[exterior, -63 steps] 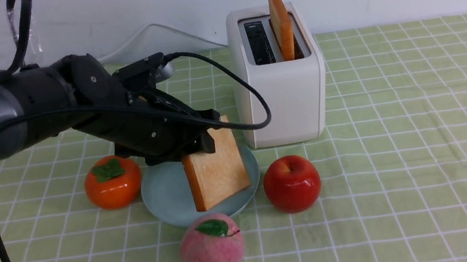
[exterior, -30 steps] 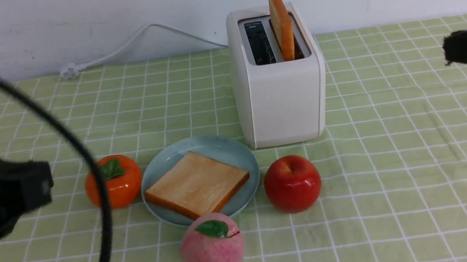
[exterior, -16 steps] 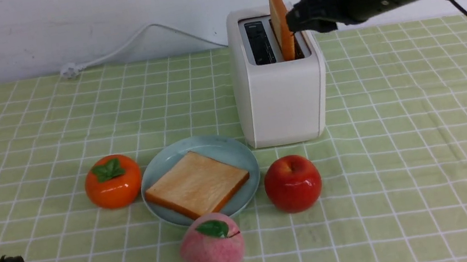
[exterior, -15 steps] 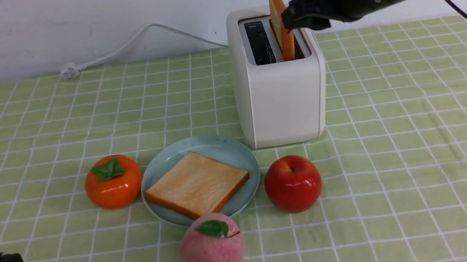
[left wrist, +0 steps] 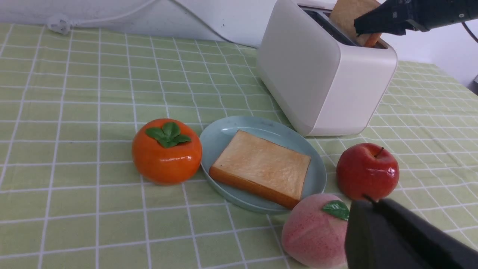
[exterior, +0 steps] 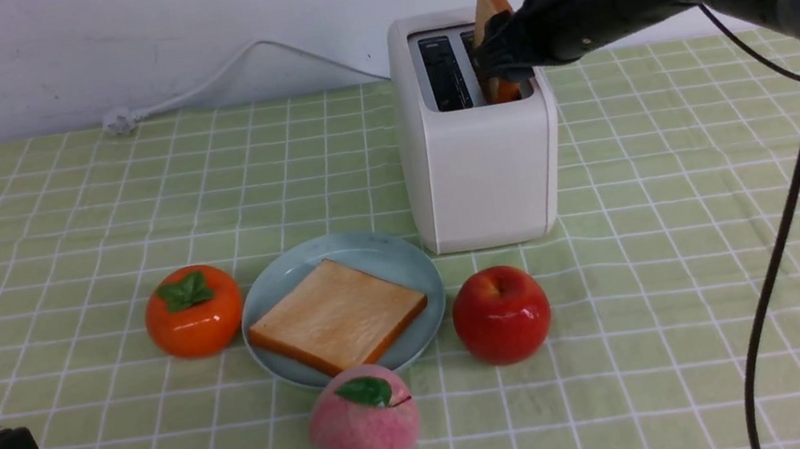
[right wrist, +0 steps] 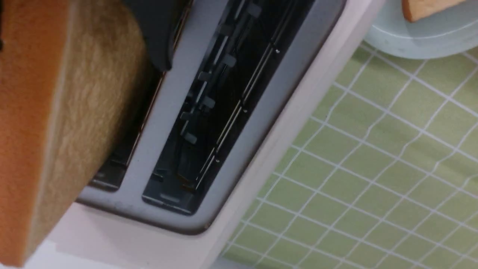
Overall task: Take toasted bread from bread machine on green coffee tablecloth place on plate.
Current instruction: 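Grasp the toast slice in the toaster and pull it up out of the slot with the right gripper, then place the held slice of bread on top of the slice on the plate with the right gripper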
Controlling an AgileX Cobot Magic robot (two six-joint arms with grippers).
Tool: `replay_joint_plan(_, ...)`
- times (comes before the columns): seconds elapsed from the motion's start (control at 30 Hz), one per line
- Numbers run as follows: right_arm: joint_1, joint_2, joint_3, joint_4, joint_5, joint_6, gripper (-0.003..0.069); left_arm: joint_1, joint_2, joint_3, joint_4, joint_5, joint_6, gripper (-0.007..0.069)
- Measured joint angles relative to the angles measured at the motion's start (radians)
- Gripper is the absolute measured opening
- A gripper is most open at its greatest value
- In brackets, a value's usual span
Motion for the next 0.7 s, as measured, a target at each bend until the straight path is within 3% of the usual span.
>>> replay_joint_plan(0.03, 0.000, 0.000, 0.000, 0.000, -0.001, 0.000, 0.0337, 0.000, 0.000, 0.000, 0.000, 0.000, 0.000, -0.0013)
replay_joint_plan(0.07, 0.001, 0.000, -0.001, 0.012, -0.011, 0.001, 0.0253, 0.000, 0.000, 0.000, 0.000, 0.000, 0.000, -0.0013)
replay_joint_plan(0.1, 0.001, 0.000, -0.001, 0.017, -0.011, 0.001, 0.0244, 0.000, 0.000, 0.000, 0.000, 0.000, 0.000, -0.0013)
replay_joint_plan(0.13, 0.002, 0.000, -0.002, 0.036, -0.016, 0.002, 0.0174, 0.000, 0.000, 0.000, 0.000, 0.000, 0.000, -0.0013)
replay_joint_plan(0.2, 0.002, 0.000, -0.008, 0.051, -0.016, 0.003, 0.0123, 0.000, 0.000, 0.000, 0.000, 0.000, 0.000, -0.0013)
replay_joint_plan(0.5, 0.002, -0.096, -0.042, 0.072, -0.004, 0.003, 0.0122, 0.000, 0.000, 0.000, 0.000, 0.000, 0.000, -0.0013)
replay_joint_plan(0.7, 0.007, -0.282, -0.068, 0.233, 0.239, 0.003, 0.0122, 0.000, 0.000, 0.000, 0.000, -0.002, 0.000, -0.0013)
